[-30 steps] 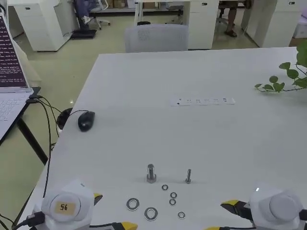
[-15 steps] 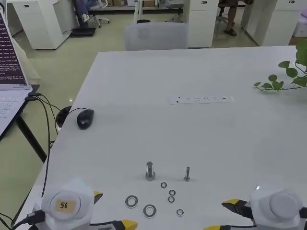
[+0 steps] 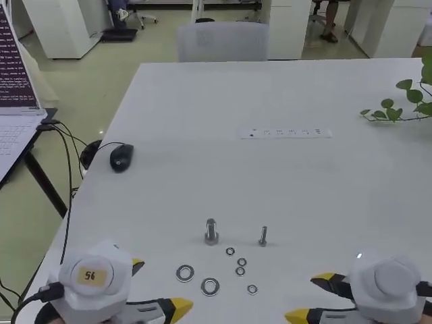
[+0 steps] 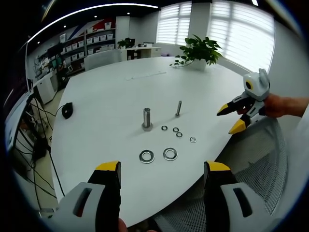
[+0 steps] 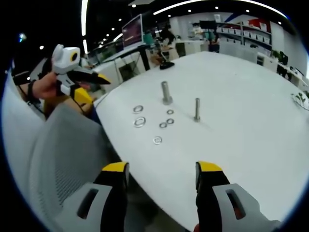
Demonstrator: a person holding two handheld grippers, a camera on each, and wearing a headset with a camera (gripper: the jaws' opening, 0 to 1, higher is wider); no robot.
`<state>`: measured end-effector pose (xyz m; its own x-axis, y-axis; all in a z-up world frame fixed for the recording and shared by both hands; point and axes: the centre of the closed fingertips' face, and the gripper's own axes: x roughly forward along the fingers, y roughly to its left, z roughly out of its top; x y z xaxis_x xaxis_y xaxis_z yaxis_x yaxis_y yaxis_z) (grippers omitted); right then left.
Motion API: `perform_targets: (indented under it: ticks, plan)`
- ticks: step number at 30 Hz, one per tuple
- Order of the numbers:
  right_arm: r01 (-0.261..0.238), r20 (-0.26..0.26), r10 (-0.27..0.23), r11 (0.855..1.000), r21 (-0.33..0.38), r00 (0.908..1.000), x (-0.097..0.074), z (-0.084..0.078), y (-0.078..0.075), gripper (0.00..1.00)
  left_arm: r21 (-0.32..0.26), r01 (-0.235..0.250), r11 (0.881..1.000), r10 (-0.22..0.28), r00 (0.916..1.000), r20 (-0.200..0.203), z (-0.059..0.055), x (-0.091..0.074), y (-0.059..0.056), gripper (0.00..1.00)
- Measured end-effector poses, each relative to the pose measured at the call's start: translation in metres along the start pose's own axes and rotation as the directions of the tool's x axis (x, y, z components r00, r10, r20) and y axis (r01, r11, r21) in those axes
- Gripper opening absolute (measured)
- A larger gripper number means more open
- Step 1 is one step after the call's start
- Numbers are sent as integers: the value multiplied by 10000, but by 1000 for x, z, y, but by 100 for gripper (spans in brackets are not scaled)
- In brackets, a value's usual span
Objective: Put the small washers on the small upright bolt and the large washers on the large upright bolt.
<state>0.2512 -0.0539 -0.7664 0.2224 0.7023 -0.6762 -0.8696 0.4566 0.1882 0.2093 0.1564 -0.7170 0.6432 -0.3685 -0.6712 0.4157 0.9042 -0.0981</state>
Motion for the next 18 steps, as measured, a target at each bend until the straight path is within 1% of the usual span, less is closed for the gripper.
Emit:
perform_targets:
  ticks: [2, 4, 5, 7, 8, 10, 12, 14, 15, 16, 18]
  plan:
    - [-59, -54, 58, 9998, -201, 10000, 1, 2, 0, 56, -108, -25, 9999, 26, 10000, 89, 0, 0, 0, 70]
    - [-155, -68, 153, 9994, -305, 9999, 2, 4, -1, 51, -196, -44, 9998, 47, 9999, 156, 0, 0, -1, 69]
    - [-151, -101, 148, 9994, -319, 9998, 4, 5, -2, 50, -230, -40, 9997, 44, 9998, 178, -1, 0, -2, 69]
    - [-228, -350, 210, 9984, -521, 9992, 8, 4, -4, 50, -262, -24, 9997, 28, 9998, 176, -3, 0, -3, 69]
    - [-225, -473, 189, 9968, -763, 9987, 10, 5, -5, 50, -262, -4, 9997, 8, 9999, 153, -4, 0, -4, 69]
    - [-243, -565, 195, 9961, -849, 9982, 16, 8, -6, 49, -269, 1, 9996, 2, 9999, 129, -6, 0, -5, 69]
    - [-384, -689, 316, 9944, -986, 9971, 23, 9, -7, 45, -298, -1, 9996, 5, 9999, 131, -6, -1, -6, 69]
    - [-660, -1176, 511, 9898, -1265, 9917, 32, 5, -6, 38, -278, -15, 9996, 18, 9999, 113, -7, -1, -5, 69]
    - [-750, -1396, 536, 9854, -1531, 9888, 37, 5, -6, 35, -233, -36, 9997, 38, 10000, 86, -7, -1, -6, 69]
    - [-773, -1419, 529, 9820, -1724, 9885, 42, 6, -6, 33, -224, -47, 9997, 49, 10000, 83, -7, -1, -6, 69]
    - [-1218, -1772, 847, 9699, -2107, 9805, 52, 6, 0, 31, -261, -62, 9996, 65, 9999, 106, -6, -1, -6, 68]
